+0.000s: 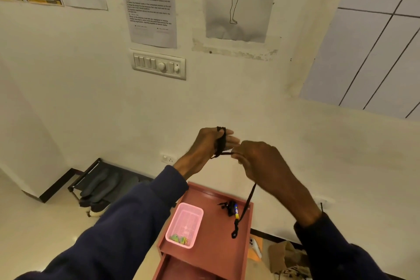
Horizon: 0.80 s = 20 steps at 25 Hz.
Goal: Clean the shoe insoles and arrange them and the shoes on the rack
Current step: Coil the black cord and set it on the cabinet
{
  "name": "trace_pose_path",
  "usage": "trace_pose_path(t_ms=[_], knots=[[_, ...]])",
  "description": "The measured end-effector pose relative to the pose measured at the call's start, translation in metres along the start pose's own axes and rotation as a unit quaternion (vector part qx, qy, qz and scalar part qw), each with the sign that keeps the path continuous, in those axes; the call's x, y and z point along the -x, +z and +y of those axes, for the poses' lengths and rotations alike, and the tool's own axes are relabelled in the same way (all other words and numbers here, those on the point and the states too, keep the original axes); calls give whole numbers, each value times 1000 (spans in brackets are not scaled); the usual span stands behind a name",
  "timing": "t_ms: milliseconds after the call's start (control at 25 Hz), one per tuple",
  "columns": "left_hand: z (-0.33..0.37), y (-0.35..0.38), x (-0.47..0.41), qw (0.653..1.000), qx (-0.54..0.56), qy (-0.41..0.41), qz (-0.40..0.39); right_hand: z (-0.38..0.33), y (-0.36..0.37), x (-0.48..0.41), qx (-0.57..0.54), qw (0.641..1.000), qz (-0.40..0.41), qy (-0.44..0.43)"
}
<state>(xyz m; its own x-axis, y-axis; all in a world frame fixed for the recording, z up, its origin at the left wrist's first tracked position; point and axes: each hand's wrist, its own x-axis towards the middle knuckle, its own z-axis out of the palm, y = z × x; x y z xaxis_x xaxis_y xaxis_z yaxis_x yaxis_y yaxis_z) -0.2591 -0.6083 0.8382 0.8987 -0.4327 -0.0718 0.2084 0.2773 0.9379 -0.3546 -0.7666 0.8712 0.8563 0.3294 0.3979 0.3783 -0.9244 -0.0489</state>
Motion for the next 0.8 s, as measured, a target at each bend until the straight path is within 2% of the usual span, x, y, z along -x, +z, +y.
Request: trace_pose_path(t_ms=[80,160,240,360,480,600,680,800], knots=[[-3,8,10,998,-35,-46,-34,11,-8,-14,33,999,38,-1],[0,15,21,993,-59,-84,-58,26,-3,-25,2,994,108,4],[1,14,31,988,-6,-114,-99,37,9,-31,-109,985,128,50],[8,11,37,968,159,-125,-148,36,29,-26,-317,940,70,108],[16,6,29,950,270,-85,-134,16,55,-4,-409,902,22,133],[21,1,20,949,287,-19,-129,-13,73,18,-477,863,-20,163],[21,-4,11,960,259,22,-101,-30,75,26,-472,866,-35,160],[20,-13,0,979,183,63,-60,-41,59,27,-430,894,-33,123]])
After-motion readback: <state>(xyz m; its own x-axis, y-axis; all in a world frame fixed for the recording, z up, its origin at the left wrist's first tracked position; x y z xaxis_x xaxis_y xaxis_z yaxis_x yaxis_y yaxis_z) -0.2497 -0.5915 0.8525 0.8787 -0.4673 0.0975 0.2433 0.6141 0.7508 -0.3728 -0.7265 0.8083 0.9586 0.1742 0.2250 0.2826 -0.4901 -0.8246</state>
